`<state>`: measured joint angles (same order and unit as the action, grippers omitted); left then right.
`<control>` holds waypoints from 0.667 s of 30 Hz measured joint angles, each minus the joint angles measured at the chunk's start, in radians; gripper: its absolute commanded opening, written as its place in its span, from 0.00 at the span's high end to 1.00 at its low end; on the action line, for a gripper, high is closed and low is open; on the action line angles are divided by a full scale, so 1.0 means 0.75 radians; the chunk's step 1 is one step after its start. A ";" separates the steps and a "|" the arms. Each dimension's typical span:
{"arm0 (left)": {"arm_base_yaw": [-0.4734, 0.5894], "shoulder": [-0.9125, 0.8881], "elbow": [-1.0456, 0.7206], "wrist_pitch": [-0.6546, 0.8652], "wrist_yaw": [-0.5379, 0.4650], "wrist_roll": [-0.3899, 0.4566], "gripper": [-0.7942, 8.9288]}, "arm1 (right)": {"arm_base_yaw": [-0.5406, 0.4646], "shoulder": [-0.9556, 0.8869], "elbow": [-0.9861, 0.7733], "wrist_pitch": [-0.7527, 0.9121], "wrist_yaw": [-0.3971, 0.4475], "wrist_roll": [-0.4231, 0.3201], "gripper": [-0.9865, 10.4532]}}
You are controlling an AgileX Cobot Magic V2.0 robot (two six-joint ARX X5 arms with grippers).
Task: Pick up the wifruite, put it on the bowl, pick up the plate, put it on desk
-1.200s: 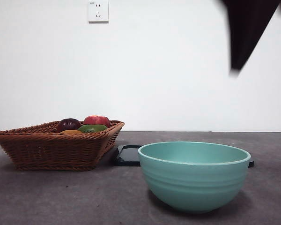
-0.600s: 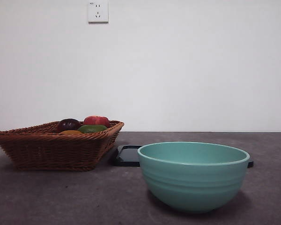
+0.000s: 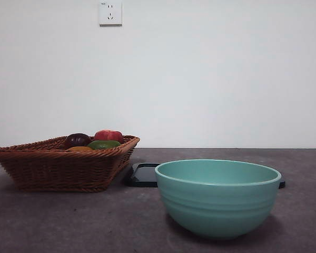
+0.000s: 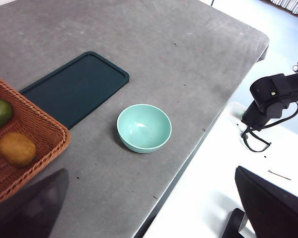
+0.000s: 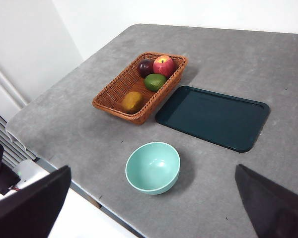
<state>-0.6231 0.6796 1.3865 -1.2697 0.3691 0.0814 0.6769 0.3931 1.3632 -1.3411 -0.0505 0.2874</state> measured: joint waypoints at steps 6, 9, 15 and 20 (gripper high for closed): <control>0.000 0.000 0.000 -0.009 0.000 0.000 0.79 | 0.000 0.000 0.000 0.000 0.000 -0.004 0.71; 0.000 0.000 0.000 -0.009 0.000 -0.001 0.91 | 0.000 0.000 0.000 0.000 0.000 -0.005 0.90; 0.000 0.000 0.000 -0.008 0.000 -0.013 0.91 | 0.000 0.000 0.000 -0.001 0.000 -0.009 0.91; 0.000 0.000 0.000 -0.008 0.000 -0.025 0.91 | 0.000 0.000 0.000 -0.001 0.000 -0.010 0.91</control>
<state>-0.6231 0.6796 1.3865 -1.2755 0.3691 0.0624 0.6769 0.3931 1.3632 -1.3415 -0.0505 0.2802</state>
